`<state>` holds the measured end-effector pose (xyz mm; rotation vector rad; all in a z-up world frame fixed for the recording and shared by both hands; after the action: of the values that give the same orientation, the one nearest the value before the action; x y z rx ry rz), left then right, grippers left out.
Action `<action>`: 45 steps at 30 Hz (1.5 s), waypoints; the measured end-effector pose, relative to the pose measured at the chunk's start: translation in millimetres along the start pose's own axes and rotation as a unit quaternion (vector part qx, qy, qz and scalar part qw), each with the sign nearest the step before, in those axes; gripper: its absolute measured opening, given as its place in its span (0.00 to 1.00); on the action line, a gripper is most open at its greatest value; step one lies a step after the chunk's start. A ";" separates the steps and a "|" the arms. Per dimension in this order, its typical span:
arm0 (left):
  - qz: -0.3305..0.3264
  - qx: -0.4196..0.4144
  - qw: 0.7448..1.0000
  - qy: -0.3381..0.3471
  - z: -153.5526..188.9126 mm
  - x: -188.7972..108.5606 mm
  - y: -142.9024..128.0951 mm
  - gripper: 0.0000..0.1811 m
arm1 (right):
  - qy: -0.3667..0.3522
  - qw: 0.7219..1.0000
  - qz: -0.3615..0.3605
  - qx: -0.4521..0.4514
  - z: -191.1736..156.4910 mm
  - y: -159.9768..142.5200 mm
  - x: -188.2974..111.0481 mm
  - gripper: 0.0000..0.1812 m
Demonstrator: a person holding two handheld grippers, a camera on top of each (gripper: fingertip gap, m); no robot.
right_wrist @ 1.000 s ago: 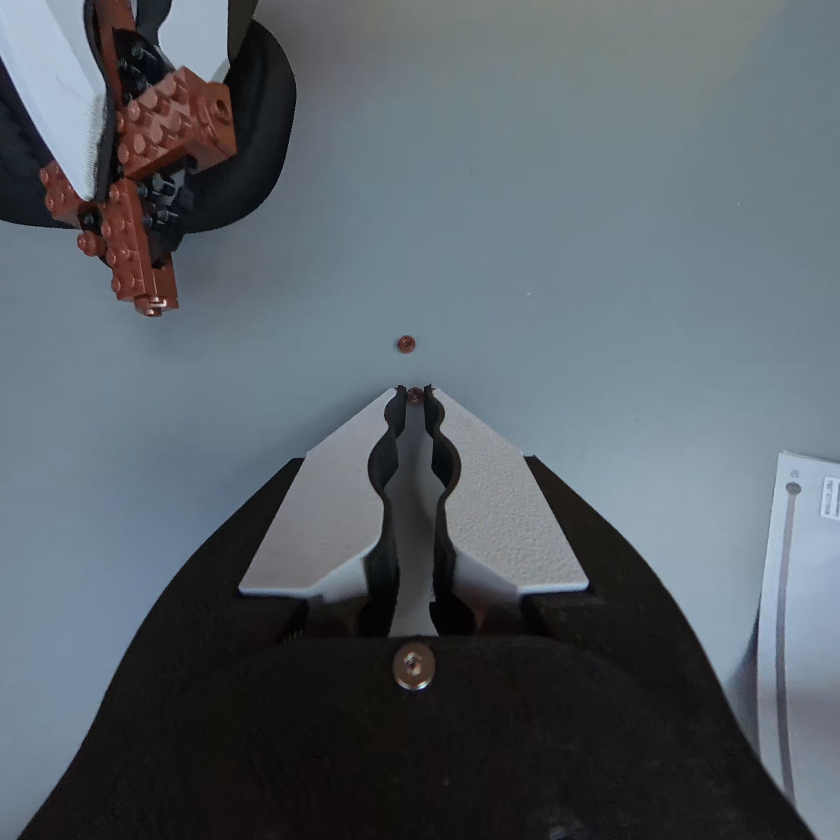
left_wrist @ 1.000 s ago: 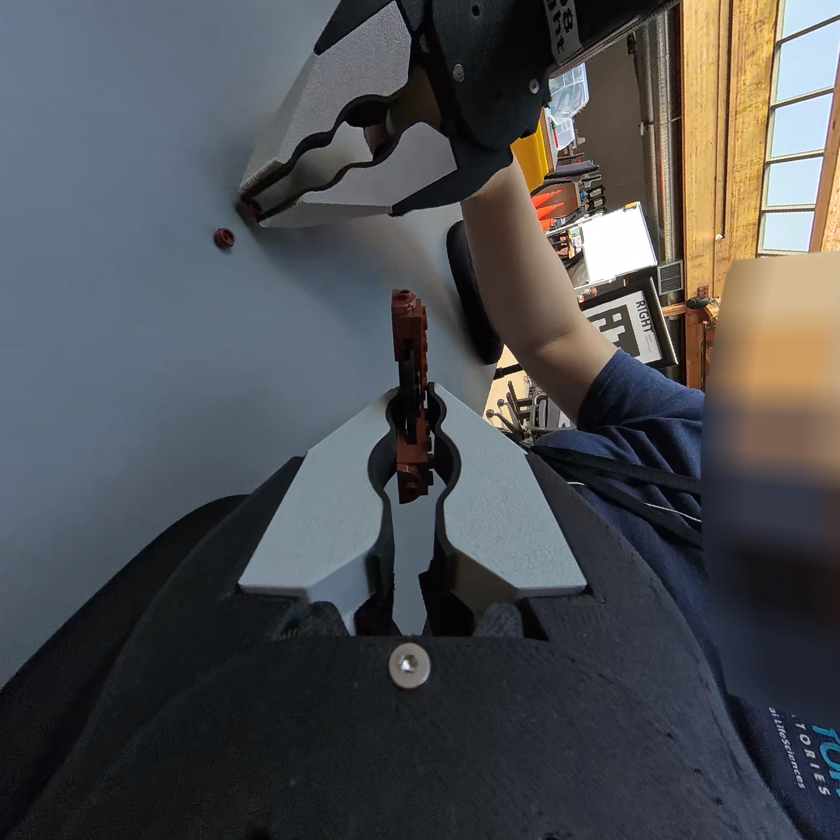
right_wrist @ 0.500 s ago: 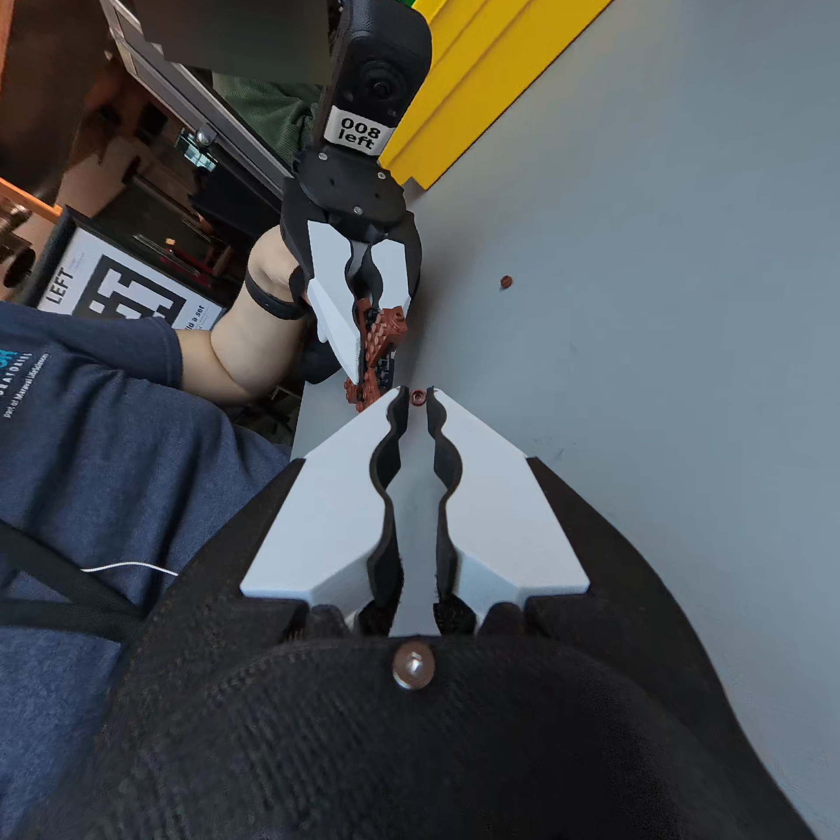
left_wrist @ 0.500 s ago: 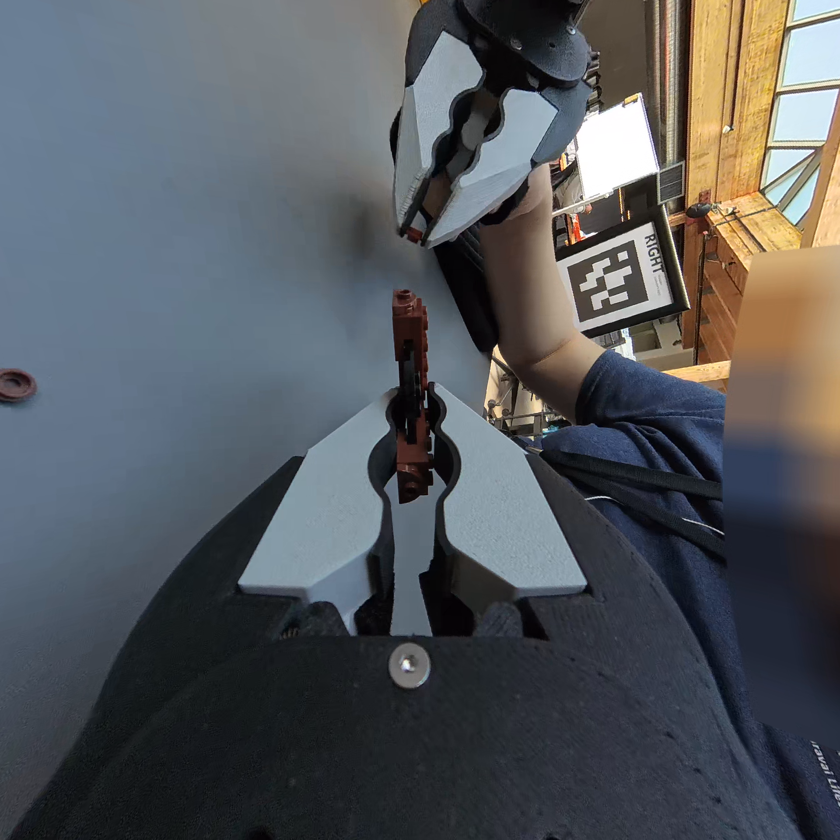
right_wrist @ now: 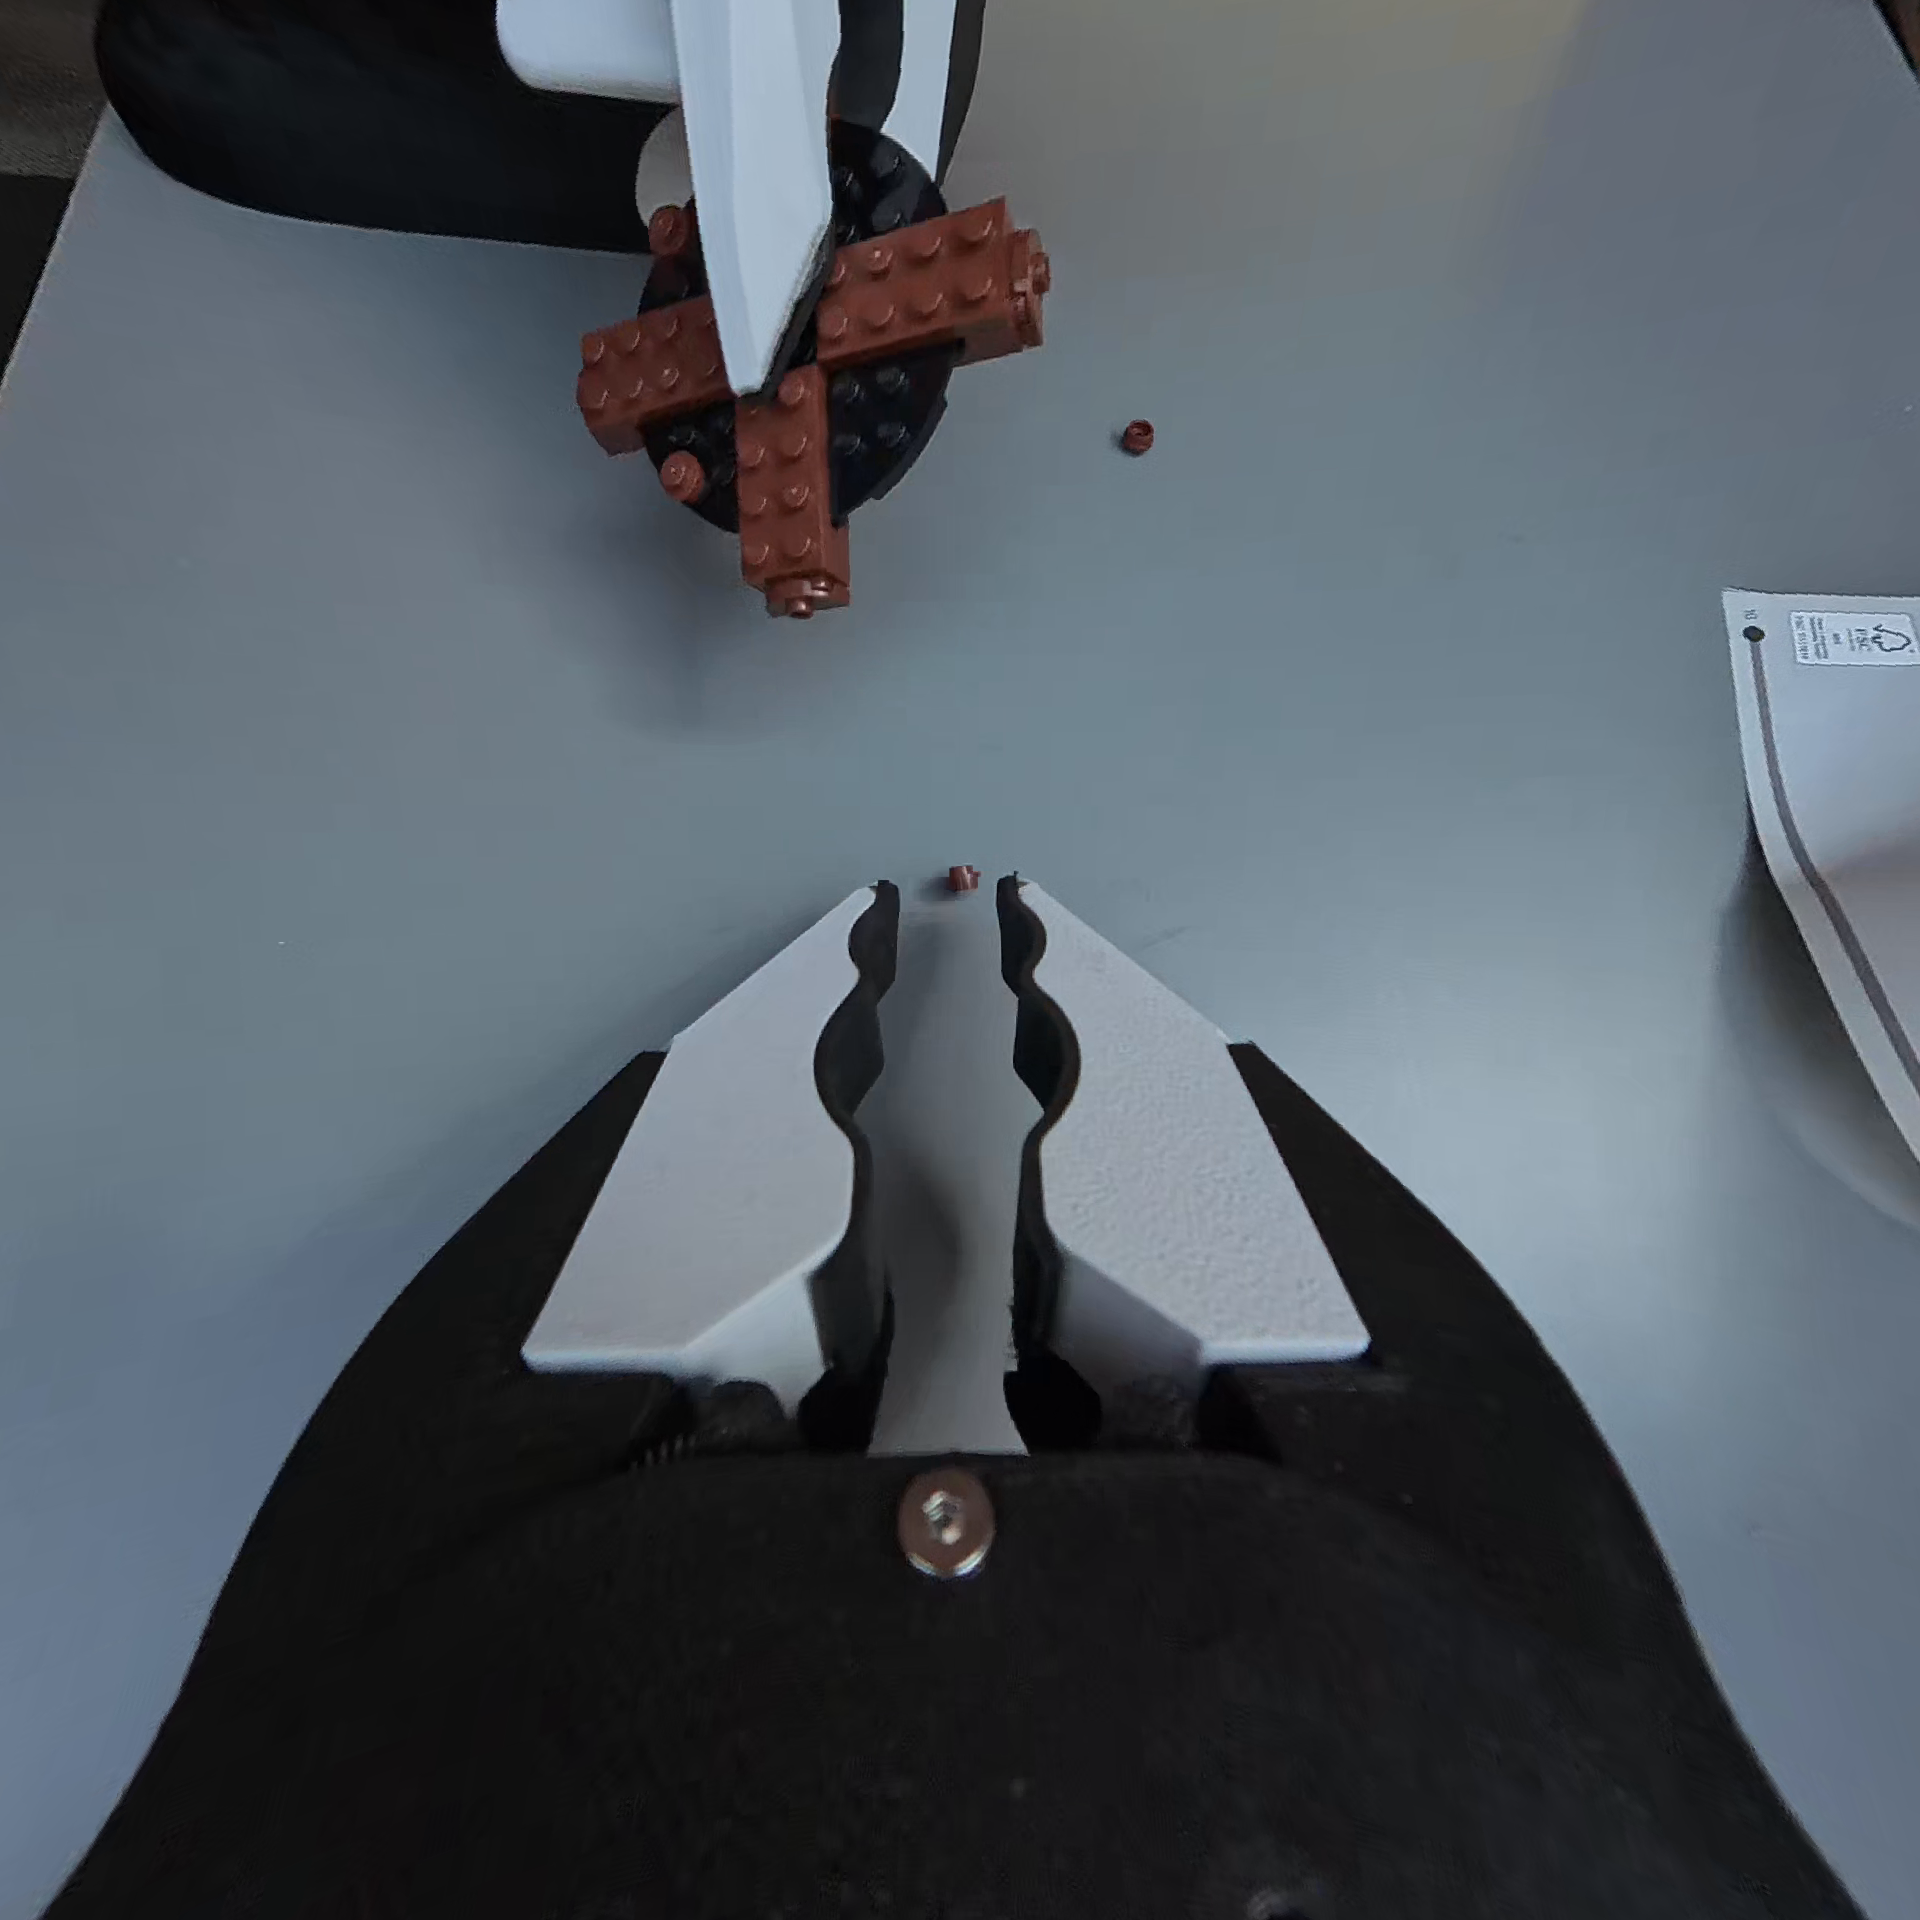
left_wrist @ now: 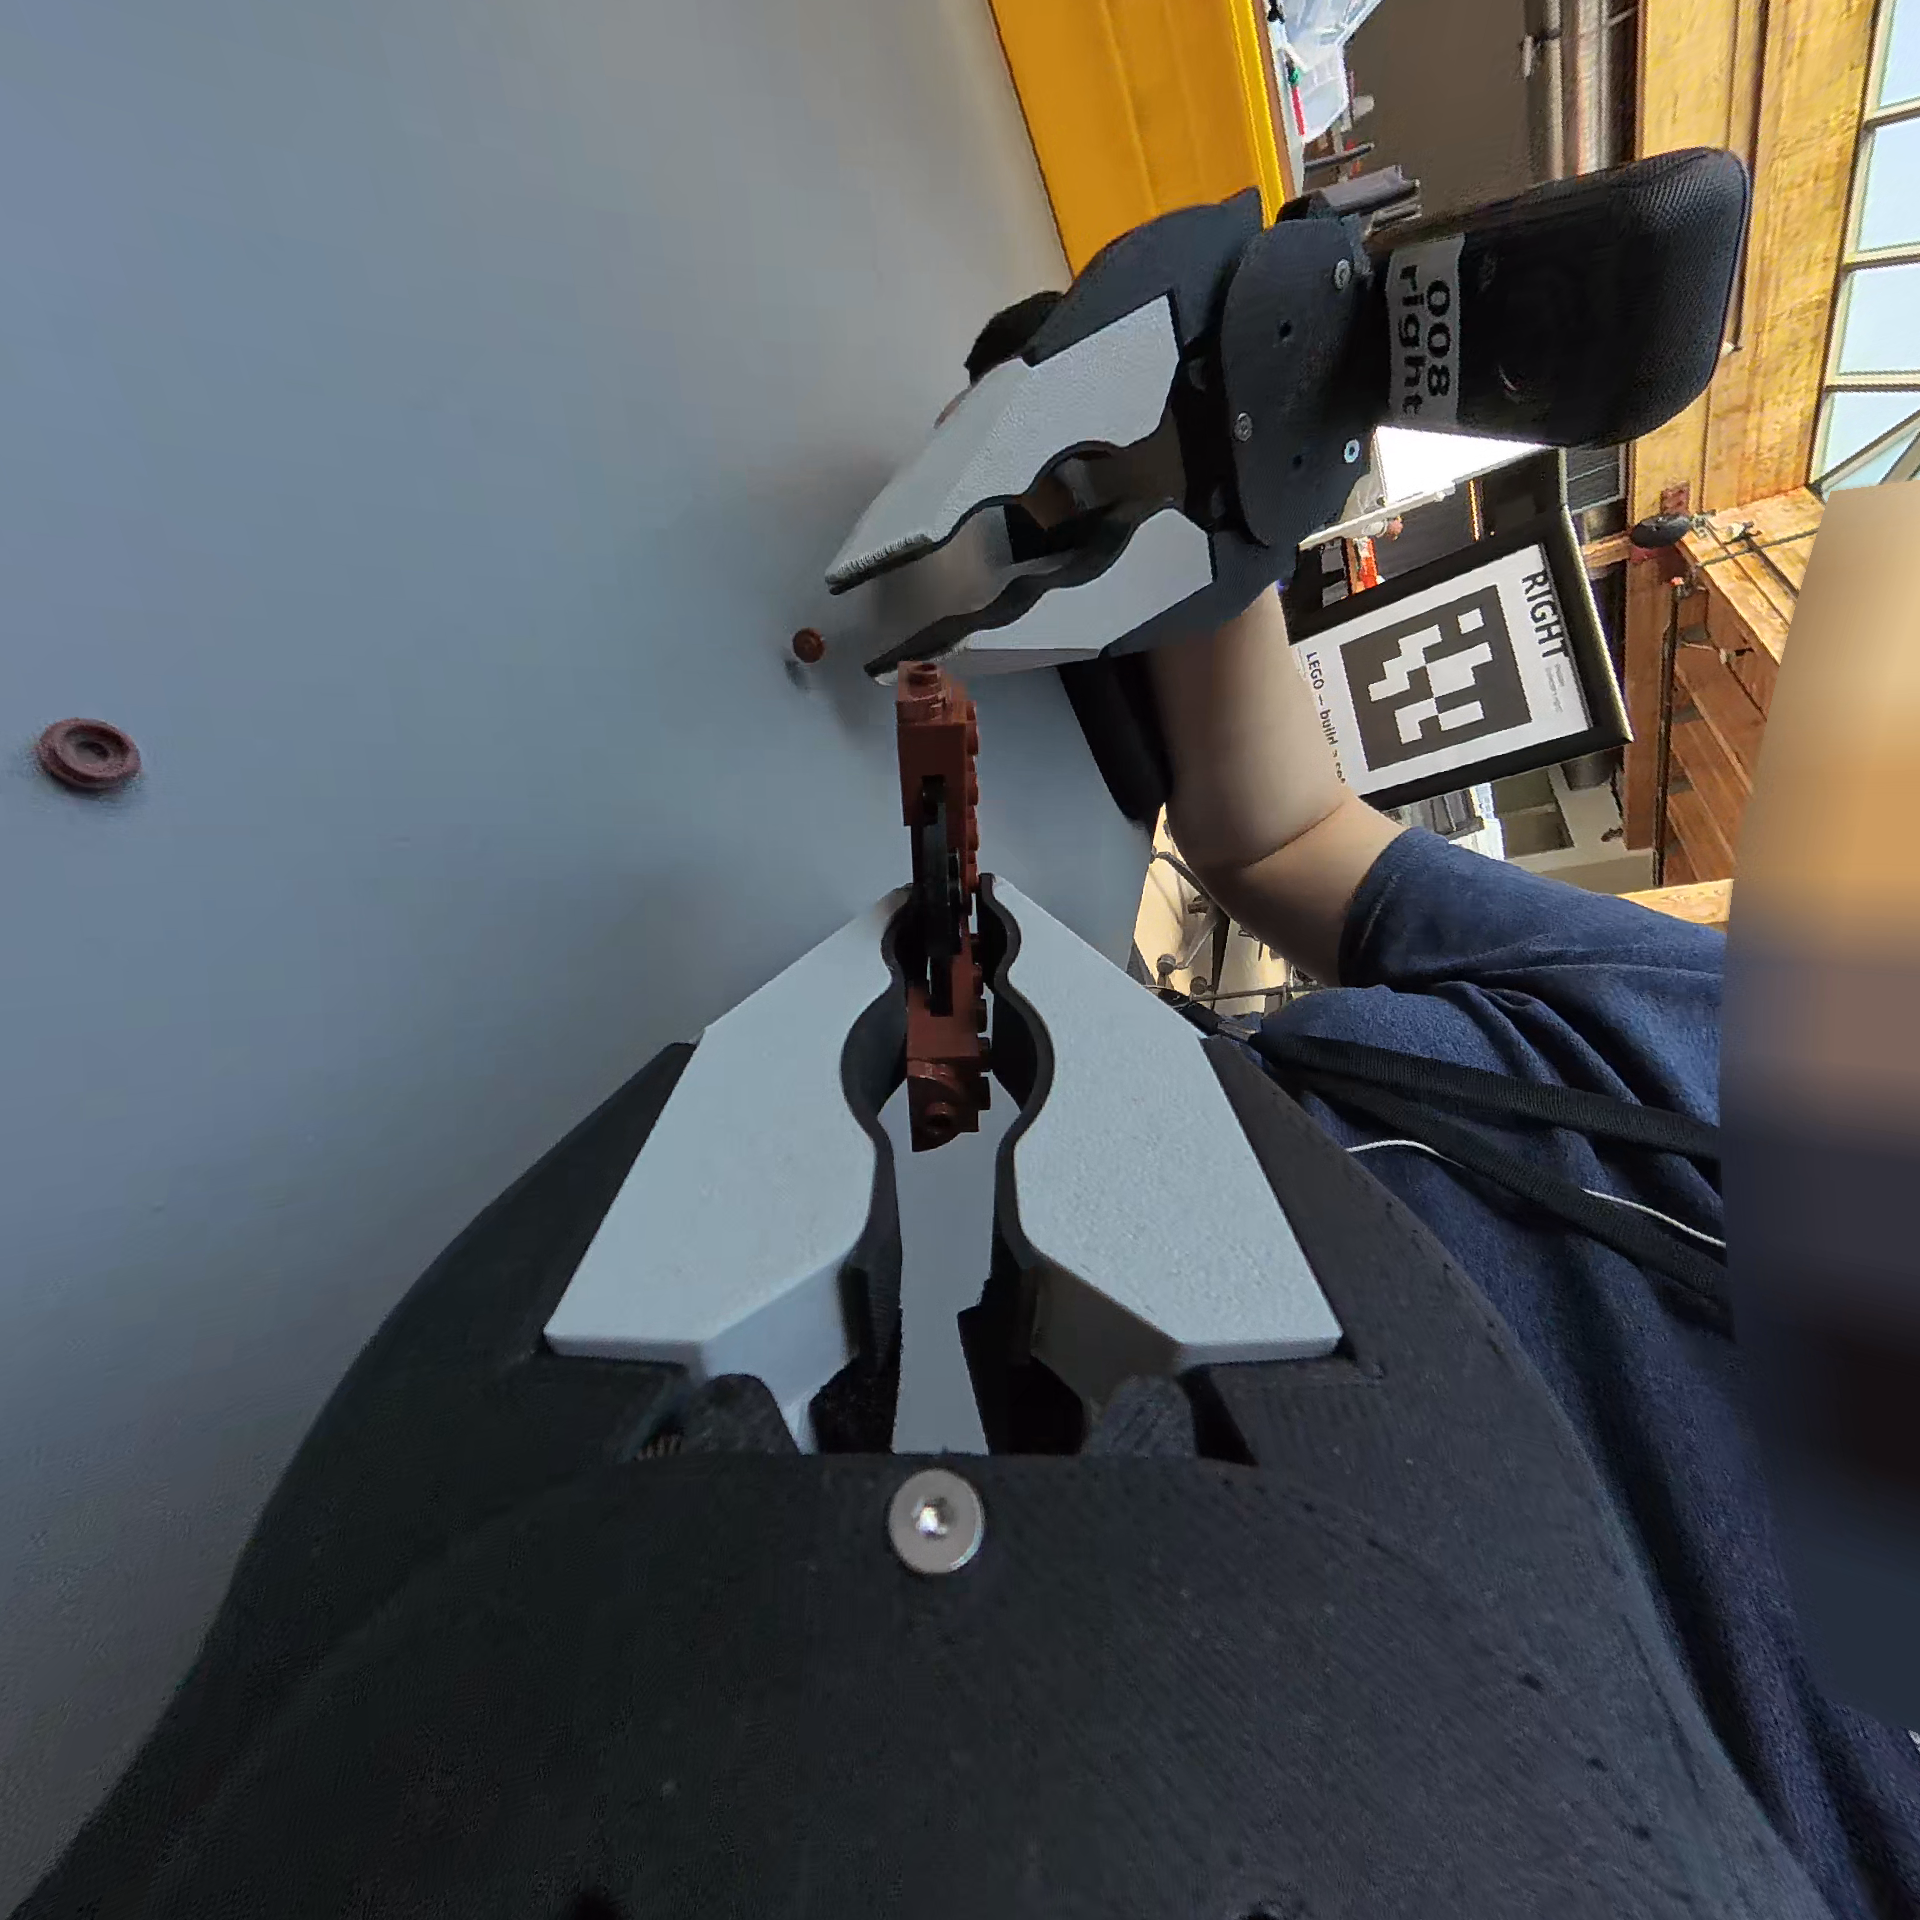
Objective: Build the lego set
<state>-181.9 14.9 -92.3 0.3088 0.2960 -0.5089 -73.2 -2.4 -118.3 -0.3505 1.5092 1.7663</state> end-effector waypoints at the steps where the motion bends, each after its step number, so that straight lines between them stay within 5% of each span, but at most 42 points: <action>1: 0.001 0.001 1.000 0.001 0.1 -1.8 -1.0 0.03 | -0.008 1.000 0.006 0.005 -1.4 0.3 -2.5 0.11; 4: 0.008 0.004 1.000 0.000 0.7 -6.0 -2.9 0.03 | -0.054 0.998 0.005 0.014 5.4 -3.1 -12.4 0.11; 27: 0.012 -0.014 0.999 -0.026 0.2 -5.3 -13.0 0.03 | 0.006 0.998 -0.063 0.017 -6.6 -9.6 5.8 0.07; 41: -0.151 -0.068 0.982 0.094 -9.1 30.7 3.9 0.03 | -0.002 0.994 0.055 0.099 -6.6 8.9 -13.0 0.03; 45: -0.168 -0.099 0.978 0.070 -3.2 36.8 9.2 0.04 | 0.015 0.991 0.053 0.121 -9.2 2.7 -9.3 0.03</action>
<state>-147.1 7.9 -106.1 0.0993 0.5382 -0.7853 -71.4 -14.4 -112.8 -0.1786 1.7700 1.6395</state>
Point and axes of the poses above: each gripper's, where its closed fingertips meet, x out along the fingers, y out of its top, z = x × y across the jaws, the point moved 3 cm from there along -x, back along the fingers, and after that the axes turned 12 degrees about -x, right-handed, at the moved point
